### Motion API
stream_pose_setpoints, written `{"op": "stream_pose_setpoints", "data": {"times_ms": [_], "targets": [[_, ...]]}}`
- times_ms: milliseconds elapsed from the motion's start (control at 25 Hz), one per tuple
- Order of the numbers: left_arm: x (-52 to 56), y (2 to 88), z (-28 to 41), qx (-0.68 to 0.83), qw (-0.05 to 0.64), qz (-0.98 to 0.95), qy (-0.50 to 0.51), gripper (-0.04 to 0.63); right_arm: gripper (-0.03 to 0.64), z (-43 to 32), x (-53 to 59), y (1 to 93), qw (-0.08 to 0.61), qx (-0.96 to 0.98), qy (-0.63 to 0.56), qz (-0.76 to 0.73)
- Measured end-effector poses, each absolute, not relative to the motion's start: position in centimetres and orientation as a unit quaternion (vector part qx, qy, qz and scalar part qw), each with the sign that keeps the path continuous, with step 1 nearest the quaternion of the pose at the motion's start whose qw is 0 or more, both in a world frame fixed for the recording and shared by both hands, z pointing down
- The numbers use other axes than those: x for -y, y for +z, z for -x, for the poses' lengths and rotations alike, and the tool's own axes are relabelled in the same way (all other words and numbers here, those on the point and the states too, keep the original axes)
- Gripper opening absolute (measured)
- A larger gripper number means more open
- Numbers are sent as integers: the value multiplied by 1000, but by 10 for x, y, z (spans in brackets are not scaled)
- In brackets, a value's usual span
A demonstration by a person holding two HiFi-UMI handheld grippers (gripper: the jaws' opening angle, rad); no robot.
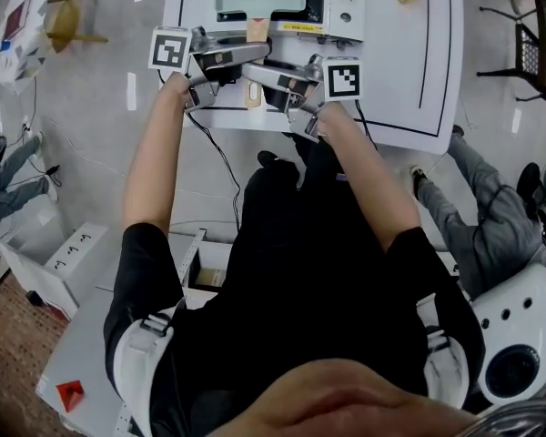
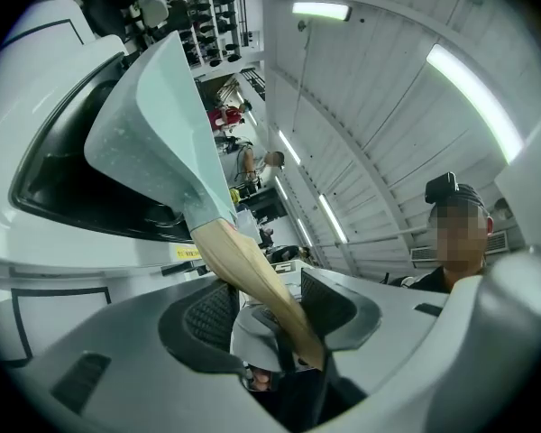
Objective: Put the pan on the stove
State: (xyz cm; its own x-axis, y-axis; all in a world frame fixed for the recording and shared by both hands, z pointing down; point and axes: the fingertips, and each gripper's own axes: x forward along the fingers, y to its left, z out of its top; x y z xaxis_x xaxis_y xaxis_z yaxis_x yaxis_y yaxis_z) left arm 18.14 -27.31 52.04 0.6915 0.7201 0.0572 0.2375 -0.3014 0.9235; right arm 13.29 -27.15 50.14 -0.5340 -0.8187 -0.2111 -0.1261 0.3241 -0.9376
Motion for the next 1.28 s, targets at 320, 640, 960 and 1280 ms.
{"op": "stream_pose_setpoints", "data": {"times_ms": [320,640,960,1280], "targets": [[275,527,-186,-316,509,-764,241,219,173,-137,275,507,361,-727,-484,328],[276,532,-189,-315,516,-762,232,221,172,-141,273,514,358,-721,-495,327],[282,536,-183,-316,532,-754,220,236,181,-140,272,513,359,-730,-493,310],[313,539,-157,-266,525,-778,219,242,186,-141,269,512,357,-728,-499,305]]}}
